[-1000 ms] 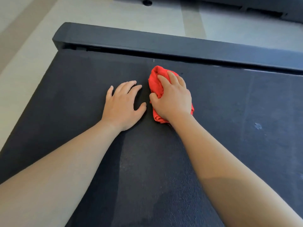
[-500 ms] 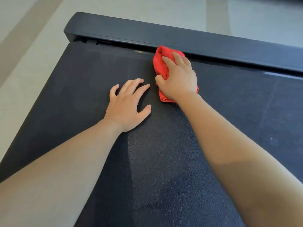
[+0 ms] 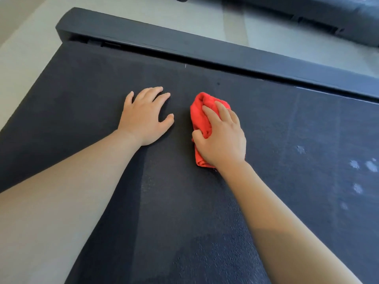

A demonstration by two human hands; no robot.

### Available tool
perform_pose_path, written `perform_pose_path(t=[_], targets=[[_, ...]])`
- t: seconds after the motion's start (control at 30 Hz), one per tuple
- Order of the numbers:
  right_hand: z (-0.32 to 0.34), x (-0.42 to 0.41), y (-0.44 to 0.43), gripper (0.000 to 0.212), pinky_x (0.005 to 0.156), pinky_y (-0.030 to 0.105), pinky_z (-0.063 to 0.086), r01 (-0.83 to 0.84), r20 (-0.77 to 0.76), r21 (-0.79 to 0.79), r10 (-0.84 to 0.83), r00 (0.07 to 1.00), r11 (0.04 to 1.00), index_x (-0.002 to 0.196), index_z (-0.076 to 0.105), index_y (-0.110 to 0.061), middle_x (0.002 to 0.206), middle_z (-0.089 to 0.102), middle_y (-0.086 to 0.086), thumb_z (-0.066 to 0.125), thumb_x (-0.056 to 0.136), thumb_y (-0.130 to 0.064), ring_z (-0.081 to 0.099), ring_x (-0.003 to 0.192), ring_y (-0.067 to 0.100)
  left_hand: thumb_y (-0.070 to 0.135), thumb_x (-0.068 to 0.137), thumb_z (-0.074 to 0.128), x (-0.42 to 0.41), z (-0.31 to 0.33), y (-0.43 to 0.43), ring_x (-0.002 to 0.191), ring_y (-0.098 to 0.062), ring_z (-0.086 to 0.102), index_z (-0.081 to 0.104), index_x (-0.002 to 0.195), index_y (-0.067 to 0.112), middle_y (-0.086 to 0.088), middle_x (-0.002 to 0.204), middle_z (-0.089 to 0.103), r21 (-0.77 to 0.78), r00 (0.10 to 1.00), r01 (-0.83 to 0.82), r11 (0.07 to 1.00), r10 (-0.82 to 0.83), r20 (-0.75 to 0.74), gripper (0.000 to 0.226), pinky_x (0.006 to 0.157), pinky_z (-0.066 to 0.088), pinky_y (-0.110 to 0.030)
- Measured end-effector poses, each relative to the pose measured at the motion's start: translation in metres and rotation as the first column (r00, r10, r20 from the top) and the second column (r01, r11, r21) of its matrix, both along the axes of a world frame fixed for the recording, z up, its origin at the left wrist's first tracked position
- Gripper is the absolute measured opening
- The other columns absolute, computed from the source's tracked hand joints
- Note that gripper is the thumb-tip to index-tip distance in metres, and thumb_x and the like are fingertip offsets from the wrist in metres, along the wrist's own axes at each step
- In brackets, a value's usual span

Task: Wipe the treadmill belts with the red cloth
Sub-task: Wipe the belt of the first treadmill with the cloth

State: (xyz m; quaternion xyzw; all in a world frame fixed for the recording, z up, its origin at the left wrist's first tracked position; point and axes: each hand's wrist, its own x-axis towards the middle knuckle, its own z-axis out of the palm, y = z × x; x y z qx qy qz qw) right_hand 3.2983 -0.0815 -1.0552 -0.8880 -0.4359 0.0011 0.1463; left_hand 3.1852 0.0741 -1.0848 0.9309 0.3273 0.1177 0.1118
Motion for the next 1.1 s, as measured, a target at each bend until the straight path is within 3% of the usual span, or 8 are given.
perform_pose_path(t=[0.27, 0.47, 0.63, 1.1], targets=[[0.002, 0.013, -0.001, 0.053, 0.095, 0.039, 0.040, -0.058, -0.065, 0.018, 0.059, 0.996, 0.998, 0.136, 0.043, -0.031, 0.151, 0.028, -0.009, 0.049, 0.084, -0.041, 0.022, 0.137, 0.019, 0.038, 0.097, 0.034, 0.010, 0.000, -0.052, 0.146, -0.022, 0.008, 0.025, 0.147, 0.020, -0.003, 0.158, 0.015, -0.058, 0.969, -0.243, 0.968, 0.239, -0.068, 0.054, 0.116, 0.007, -0.049], [-0.001, 0.014, -0.049, 0.054, 0.097, 0.044, 0.042, -0.090, -0.033, 0.016, 0.091, 0.995, 0.996, 0.136, 0.044, -0.030, 0.153, 0.027, -0.008, 0.050, 0.083, -0.040, 0.022, 0.138, 0.019, 0.046, 0.098, 0.029, 0.017, 0.009, -0.082, 0.146, -0.025, 0.001, 0.015, 0.150, 0.017, -0.002, 0.159, 0.006, -0.079, 0.944, -0.300, 0.951, 0.284, -0.170, 0.061, 0.115, 0.005, -0.054], [-0.001, 0.026, -0.046, 0.054, 0.098, 0.045, 0.041, -0.099, -0.039, 0.012, 0.099, 0.994, 0.995, 0.136, 0.044, -0.027, 0.152, 0.028, -0.004, 0.049, 0.084, -0.040, 0.022, 0.138, 0.022, 0.046, 0.096, 0.031, 0.035, 0.010, -0.079, 0.146, -0.019, 0.004, 0.017, 0.149, 0.014, 0.000, 0.159, 0.009, -0.055, 0.942, -0.299, 0.953, 0.285, -0.179, 0.063, 0.111, 0.006, -0.062], [-0.006, 0.103, 0.051, 0.053, 0.101, 0.043, 0.036, -0.114, -0.026, 0.068, 0.116, 0.993, 0.991, 0.136, 0.046, -0.026, 0.146, 0.037, -0.004, 0.049, 0.085, -0.039, 0.027, 0.134, 0.024, 0.050, 0.094, 0.034, 0.083, 0.000, -0.004, 0.145, -0.013, 0.006, 0.020, 0.148, 0.023, 0.005, 0.158, 0.013, -0.014, 0.973, -0.205, 0.979, 0.202, -0.116, 0.063, 0.115, 0.003, -0.056]])
